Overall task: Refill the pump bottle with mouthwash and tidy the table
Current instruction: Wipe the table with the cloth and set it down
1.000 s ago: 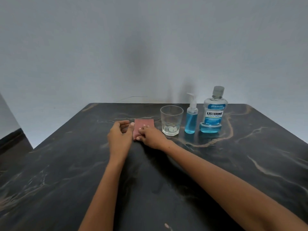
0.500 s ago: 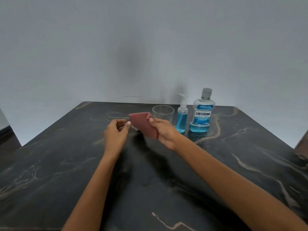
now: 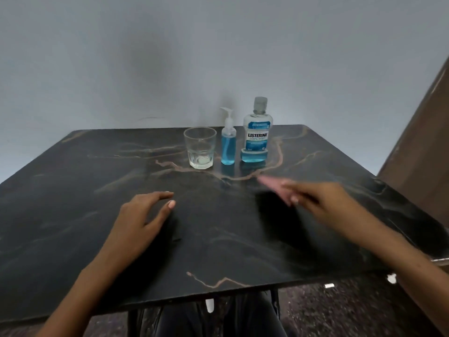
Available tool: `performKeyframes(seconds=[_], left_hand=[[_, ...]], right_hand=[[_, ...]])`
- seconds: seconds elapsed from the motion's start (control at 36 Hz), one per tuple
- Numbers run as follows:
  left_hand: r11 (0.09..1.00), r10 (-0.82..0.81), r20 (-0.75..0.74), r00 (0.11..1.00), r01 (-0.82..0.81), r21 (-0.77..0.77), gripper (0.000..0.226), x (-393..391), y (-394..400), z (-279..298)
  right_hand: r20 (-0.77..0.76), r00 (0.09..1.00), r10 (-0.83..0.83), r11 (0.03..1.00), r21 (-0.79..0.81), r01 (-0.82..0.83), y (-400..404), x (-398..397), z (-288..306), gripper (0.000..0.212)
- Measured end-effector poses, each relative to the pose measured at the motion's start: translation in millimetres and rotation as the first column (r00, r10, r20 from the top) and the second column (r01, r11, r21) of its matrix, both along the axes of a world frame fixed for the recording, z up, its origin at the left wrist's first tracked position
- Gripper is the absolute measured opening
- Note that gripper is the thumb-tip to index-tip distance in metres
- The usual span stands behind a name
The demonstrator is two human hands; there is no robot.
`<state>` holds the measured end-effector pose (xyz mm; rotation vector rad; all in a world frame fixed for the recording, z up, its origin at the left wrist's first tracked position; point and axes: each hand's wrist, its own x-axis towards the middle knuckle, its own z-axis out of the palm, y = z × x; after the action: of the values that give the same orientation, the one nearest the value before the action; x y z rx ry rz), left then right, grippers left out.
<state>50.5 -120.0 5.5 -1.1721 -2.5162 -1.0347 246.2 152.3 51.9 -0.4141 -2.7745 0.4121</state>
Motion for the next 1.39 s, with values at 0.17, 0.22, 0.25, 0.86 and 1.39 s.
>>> performKeyframes(seconds=[0.17, 0.22, 0.25, 0.86, 1.39], left_hand=[[1.000, 0.002, -0.041, 0.999, -0.002, -0.021, 0.025, 5, -5, -8], [1.000, -0.001, -0.058, 0.998, 0.001, -0.006, 0.025, 7, -5, -9], [1.000, -0.003, -0.062, 0.998, 0.003, -0.004, 0.027, 8, -5, -9], [0.998, 0.058, -0.056, 0.997, -0.059, -0.020, 0.030, 9, -11, -13], [0.955, 0.280, -0.118, 0.953, -0.289, -0.069, 0.021, 5, -17, -21]], right_hand=[[0.359, 0.933, 0.011, 0.985, -0.164, 0.052, -14, 2, -31, 0.057], [0.307, 0.950, -0.062, 0.984, -0.140, 0.109, -21, -10, -39, 0.063], [0.318, 0.943, -0.099, 0.985, -0.103, 0.138, -24, -17, -45, 0.068], [0.187, 0.971, 0.148, 0.986, 0.053, -0.160, -67, -26, -64, 0.050], [0.234, 0.847, 0.476, 0.879, -0.151, -0.452, -92, -113, -47, 0.046]])
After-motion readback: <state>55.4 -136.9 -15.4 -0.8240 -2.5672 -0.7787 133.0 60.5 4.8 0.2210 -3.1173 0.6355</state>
